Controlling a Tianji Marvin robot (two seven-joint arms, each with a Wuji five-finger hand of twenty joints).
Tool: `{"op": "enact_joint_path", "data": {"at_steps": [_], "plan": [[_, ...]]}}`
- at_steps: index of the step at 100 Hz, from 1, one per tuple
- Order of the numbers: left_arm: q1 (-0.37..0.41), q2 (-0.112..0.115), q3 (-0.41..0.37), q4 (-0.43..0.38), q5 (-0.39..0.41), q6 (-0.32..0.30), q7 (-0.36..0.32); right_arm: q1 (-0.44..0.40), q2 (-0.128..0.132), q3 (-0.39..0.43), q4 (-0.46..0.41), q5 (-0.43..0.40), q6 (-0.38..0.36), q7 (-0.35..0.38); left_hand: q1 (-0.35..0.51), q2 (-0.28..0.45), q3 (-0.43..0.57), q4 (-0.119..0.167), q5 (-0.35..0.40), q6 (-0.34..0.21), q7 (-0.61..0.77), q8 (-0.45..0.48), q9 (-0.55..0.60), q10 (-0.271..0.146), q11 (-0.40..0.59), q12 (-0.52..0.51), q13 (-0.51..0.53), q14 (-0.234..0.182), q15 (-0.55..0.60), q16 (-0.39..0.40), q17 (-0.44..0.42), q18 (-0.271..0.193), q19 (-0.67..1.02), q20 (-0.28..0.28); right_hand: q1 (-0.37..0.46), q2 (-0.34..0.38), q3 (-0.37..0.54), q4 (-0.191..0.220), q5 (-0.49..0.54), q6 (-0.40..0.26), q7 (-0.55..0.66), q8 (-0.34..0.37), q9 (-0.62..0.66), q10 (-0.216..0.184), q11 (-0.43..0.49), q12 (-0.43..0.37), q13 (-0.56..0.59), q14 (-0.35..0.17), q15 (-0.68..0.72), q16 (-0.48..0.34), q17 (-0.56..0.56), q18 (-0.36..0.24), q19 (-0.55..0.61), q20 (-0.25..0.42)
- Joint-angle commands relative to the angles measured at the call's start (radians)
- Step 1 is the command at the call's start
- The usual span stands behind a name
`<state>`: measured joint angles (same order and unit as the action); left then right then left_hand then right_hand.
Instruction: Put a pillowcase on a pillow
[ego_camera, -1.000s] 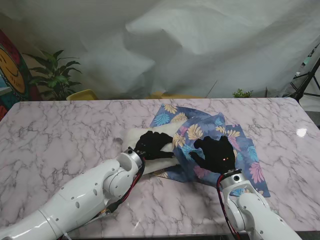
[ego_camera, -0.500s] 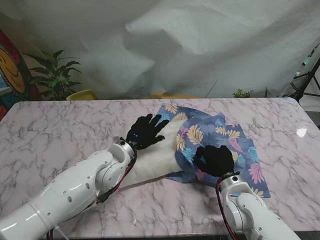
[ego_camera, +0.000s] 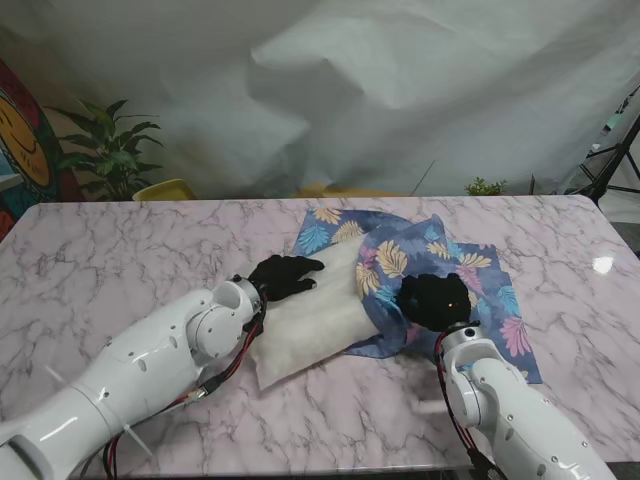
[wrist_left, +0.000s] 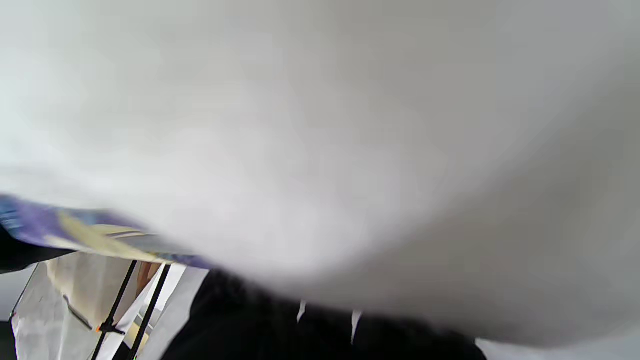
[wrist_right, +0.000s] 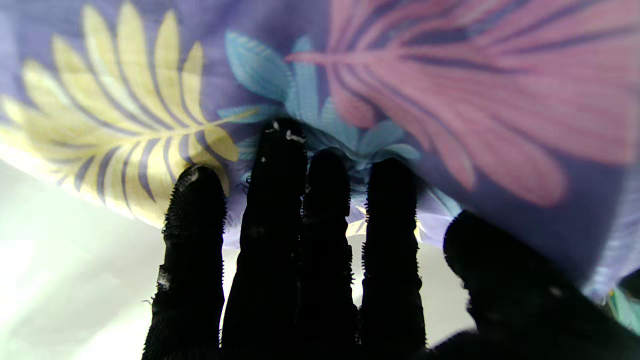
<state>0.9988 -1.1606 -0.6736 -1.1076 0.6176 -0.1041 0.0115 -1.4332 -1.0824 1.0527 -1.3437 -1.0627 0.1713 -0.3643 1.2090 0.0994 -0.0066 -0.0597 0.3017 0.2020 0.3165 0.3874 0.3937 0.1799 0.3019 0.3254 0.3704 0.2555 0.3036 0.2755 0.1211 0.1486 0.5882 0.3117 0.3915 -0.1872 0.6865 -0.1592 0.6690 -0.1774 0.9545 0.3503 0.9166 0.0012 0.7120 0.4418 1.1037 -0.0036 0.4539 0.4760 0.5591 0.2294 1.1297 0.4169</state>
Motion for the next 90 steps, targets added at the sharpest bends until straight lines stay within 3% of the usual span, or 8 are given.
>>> {"op": "enact_joint_path", "data": {"at_steps": [1,10,15,33,52,69,80,90], "plan": [[0.057,0.026,0.004,-0.065,0.012,0.014,-0.034,0.048,-0.002,-0.003,0.042,0.001,-0.043,0.015,0.082,-0.018,0.027,-0.011,0.049,-0.025,0.056,0.015,0.042,-0.028,0.041,-0.006,0.070,-0.008,0.048,0.032,0.044,0.007,0.082,0.040,0.000,-0.014,0.029,-0.026,0.004,-0.018,-0.016,-0.038,-0.011,-0.011,-0.043,-0.017,-0.038,-0.006,-0.063,-0.024,-0.032,-0.025,-0.019,-0.016],[0.129,0.048,-0.058,-0.162,0.027,0.042,-0.085,0.121,-0.008,-0.041,0.130,0.042,-0.092,-0.008,0.082,-0.029,0.020,-0.009,0.059,-0.024,0.077,0.007,0.056,-0.029,0.044,0.001,0.127,0.034,0.071,0.067,0.118,0.109,0.180,0.081,-0.002,-0.019,0.040,-0.028,-0.006,-0.019,-0.019,-0.043,-0.022,-0.015,-0.047,-0.020,-0.053,-0.009,-0.074,-0.029,-0.052,-0.034,-0.023,-0.019],[0.169,0.057,-0.093,-0.212,0.012,0.065,-0.120,0.168,-0.010,-0.070,0.185,0.051,-0.112,-0.032,0.082,-0.036,0.019,-0.007,0.068,-0.022,0.086,0.007,0.069,-0.023,0.053,0.009,0.148,0.047,0.085,0.081,0.167,0.122,0.231,0.100,-0.021,-0.025,0.066,-0.036,-0.012,-0.024,-0.021,-0.053,-0.026,-0.023,-0.052,-0.026,-0.064,-0.014,-0.084,-0.036,-0.066,-0.038,-0.028,-0.024],[0.262,0.077,-0.160,-0.325,0.012,0.063,-0.169,0.329,-0.033,-0.186,0.383,0.126,-0.193,-0.131,0.082,-0.046,0.008,-0.006,0.097,-0.023,0.113,0.012,0.114,-0.014,0.075,0.026,0.208,0.029,0.130,0.116,0.258,0.087,0.338,0.135,-0.053,-0.032,0.105,-0.050,-0.025,-0.043,-0.021,-0.069,-0.050,-0.041,-0.066,-0.040,-0.114,-0.024,-0.114,-0.057,-0.114,-0.045,-0.046,-0.035],[0.304,0.082,-0.171,-0.367,-0.005,0.011,-0.178,0.460,-0.065,-0.301,0.549,0.174,-0.241,-0.263,0.081,-0.040,-0.022,-0.007,0.117,-0.016,0.128,0.011,0.142,0.000,0.085,0.031,0.267,0.009,0.165,0.138,0.329,0.048,0.387,0.142,-0.089,-0.030,0.120,-0.055,-0.046,-0.065,-0.031,-0.085,-0.072,-0.066,-0.085,-0.057,-0.157,-0.046,-0.135,-0.077,-0.151,-0.064,-0.057,-0.047],[0.319,0.075,-0.160,-0.371,-0.054,-0.038,-0.160,0.515,-0.057,-0.354,0.580,0.151,-0.235,-0.272,0.047,-0.034,-0.036,-0.001,0.145,-0.006,0.147,0.008,0.179,0.018,0.100,0.035,0.314,0.001,0.191,0.154,0.401,0.020,0.423,0.134,-0.202,-0.049,0.179,0.016,-0.076,-0.055,-0.093,-0.023,-0.126,-0.073,-0.102,-0.089,-0.218,-0.057,-0.155,-0.124,-0.193,-0.085,-0.066,-0.077],[0.325,0.069,-0.151,-0.375,-0.076,-0.054,-0.143,0.518,-0.040,-0.351,0.561,0.111,-0.223,-0.262,0.024,-0.029,-0.034,0.003,0.157,0.002,0.152,0.002,0.199,0.030,0.106,0.035,0.340,0.003,0.200,0.157,0.441,0.012,0.437,0.127,-0.283,-0.082,0.189,0.002,-0.121,-0.041,-0.134,-0.004,-0.170,-0.070,-0.114,-0.100,-0.266,-0.054,-0.171,-0.143,-0.226,-0.096,-0.075,-0.088],[0.329,0.066,-0.145,-0.388,-0.046,-0.042,-0.117,0.440,-0.020,-0.248,0.448,0.056,-0.219,-0.235,-0.015,-0.020,-0.027,0.009,0.168,-0.006,0.163,-0.002,0.217,0.020,0.112,0.037,0.357,-0.004,0.222,0.173,0.470,-0.019,0.508,0.128,-0.313,-0.083,0.180,-0.004,-0.183,0.005,-0.172,-0.009,-0.236,-0.048,-0.109,-0.102,-0.319,-0.035,-0.170,-0.155,-0.256,-0.092,-0.080,-0.094]]}}
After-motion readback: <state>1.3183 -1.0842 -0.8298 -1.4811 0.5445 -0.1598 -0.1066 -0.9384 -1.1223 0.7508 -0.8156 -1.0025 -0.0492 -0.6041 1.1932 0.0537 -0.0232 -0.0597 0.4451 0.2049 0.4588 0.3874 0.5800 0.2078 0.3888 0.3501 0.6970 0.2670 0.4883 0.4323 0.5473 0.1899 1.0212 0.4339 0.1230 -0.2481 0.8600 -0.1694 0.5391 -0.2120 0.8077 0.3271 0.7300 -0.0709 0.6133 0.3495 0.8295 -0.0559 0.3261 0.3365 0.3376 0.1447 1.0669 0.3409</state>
